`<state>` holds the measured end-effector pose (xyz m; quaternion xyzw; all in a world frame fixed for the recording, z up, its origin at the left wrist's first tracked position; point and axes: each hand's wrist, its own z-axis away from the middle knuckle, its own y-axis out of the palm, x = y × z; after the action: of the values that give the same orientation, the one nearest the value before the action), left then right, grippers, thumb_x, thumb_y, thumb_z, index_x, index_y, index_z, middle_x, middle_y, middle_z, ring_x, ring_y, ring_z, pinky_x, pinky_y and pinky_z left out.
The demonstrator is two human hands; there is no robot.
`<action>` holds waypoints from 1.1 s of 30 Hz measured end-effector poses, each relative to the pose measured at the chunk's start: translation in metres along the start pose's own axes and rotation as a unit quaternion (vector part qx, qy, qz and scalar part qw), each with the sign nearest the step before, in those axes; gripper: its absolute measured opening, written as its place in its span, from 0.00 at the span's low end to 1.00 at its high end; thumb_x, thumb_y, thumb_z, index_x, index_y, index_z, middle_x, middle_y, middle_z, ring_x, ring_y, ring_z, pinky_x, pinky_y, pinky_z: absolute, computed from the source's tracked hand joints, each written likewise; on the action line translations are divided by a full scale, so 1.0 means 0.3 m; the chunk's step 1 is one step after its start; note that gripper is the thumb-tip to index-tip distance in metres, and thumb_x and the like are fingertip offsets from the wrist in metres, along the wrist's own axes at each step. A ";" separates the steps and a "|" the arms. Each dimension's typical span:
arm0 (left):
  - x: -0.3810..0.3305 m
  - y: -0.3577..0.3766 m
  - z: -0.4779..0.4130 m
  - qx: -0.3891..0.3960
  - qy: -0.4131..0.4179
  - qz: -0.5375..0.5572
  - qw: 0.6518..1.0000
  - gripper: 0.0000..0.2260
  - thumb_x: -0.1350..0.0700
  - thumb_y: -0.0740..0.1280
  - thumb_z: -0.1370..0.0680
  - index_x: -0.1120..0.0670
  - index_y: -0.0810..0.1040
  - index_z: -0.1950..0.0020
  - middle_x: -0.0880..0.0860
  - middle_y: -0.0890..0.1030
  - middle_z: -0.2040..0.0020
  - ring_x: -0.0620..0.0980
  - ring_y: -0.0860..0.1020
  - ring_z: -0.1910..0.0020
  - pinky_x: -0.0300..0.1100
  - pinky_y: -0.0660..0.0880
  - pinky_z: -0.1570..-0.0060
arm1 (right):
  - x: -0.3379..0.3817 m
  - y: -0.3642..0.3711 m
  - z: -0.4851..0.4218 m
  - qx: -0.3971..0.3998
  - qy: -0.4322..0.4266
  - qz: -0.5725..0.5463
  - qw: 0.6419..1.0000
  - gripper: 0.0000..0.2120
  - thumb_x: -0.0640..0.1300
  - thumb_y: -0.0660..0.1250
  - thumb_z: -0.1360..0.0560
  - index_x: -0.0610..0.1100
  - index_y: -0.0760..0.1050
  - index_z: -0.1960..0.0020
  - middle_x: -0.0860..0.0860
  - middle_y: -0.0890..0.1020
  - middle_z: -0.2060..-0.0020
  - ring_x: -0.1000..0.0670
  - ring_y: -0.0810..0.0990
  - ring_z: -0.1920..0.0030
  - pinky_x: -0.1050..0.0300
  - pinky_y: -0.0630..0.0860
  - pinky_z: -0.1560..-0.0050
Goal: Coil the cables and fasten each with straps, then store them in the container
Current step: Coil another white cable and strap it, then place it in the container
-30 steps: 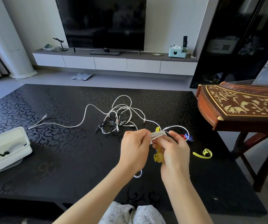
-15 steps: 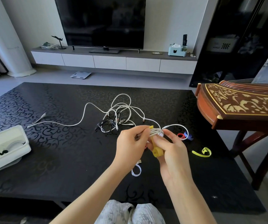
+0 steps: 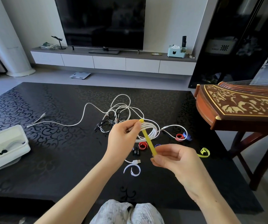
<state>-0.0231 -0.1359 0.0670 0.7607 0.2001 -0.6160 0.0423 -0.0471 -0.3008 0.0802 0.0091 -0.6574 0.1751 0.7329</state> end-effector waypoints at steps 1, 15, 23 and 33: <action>-0.001 -0.001 -0.001 0.000 -0.002 -0.001 1.000 0.10 0.56 0.64 0.22 0.51 0.82 0.60 0.51 0.65 0.72 0.46 0.64 0.70 0.45 0.65 0.66 | -0.003 -0.004 0.001 -0.007 -0.005 0.030 1.000 0.08 0.38 0.74 0.31 0.49 0.80 0.56 0.54 0.86 0.63 0.55 0.85 0.60 0.64 0.79 0.57; 0.008 -0.018 -0.003 0.032 0.011 -0.059 0.998 0.12 0.56 0.63 0.22 0.47 0.81 0.62 0.46 0.65 0.74 0.44 0.63 0.71 0.43 0.64 0.66 | 0.043 -0.047 -0.004 -0.043 -0.137 -0.002 0.990 0.09 0.34 0.75 0.34 0.47 0.81 0.61 0.52 0.83 0.66 0.55 0.81 0.63 0.65 0.78 0.60; 0.004 0.009 0.052 0.046 0.131 -0.130 0.982 0.10 0.51 0.63 0.23 0.48 0.84 0.58 0.47 0.79 0.72 0.48 0.75 0.69 0.36 0.72 0.63 | 0.097 -0.003 -0.088 -0.014 -0.077 -0.287 0.955 0.08 0.35 0.71 0.39 0.41 0.79 0.60 0.50 0.83 0.68 0.53 0.82 0.66 0.63 0.79 0.62; 0.005 0.007 0.053 0.034 0.191 -0.147 0.970 0.17 0.48 0.58 0.25 0.54 0.81 0.66 0.53 0.73 0.76 0.55 0.70 0.65 0.32 0.66 0.64 | 0.084 0.025 -0.105 -0.081 -0.141 -0.107 0.981 0.07 0.32 0.72 0.30 0.44 0.82 0.59 0.53 0.85 0.67 0.57 0.83 0.64 0.69 0.76 0.62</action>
<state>-0.0369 -0.1423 0.0615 0.8278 0.2926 -0.4650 -0.1136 -0.0171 -0.2799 0.0988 0.0446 -0.7611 0.0392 0.6460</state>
